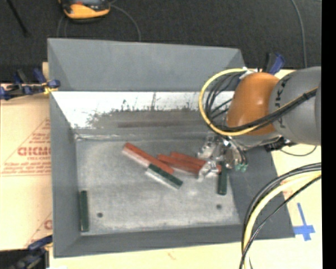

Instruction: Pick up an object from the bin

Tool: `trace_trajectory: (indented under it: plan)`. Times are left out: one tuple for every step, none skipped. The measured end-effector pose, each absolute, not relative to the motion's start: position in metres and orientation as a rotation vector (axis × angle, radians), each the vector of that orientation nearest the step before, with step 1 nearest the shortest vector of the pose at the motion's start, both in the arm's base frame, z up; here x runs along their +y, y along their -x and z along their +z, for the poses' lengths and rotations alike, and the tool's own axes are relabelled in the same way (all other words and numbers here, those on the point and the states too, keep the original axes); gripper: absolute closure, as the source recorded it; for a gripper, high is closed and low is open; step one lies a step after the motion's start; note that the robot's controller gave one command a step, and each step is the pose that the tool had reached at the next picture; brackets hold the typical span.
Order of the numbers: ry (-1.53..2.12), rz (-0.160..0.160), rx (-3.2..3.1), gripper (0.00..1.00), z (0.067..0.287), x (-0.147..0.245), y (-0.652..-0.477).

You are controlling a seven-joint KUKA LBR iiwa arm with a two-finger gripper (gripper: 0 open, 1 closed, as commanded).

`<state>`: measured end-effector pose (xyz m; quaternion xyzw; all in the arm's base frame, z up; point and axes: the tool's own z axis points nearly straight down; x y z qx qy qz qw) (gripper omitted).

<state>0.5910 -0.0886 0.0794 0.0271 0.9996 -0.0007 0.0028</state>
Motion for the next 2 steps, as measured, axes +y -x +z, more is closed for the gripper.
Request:
trace_trajectory:
  plan:
    - [-0.084,-0.003,3.135,1.00,0.079,-0.089,-0.591]
    - [-0.104,-0.004,3.128,1.00,0.230,-0.104,-0.588]
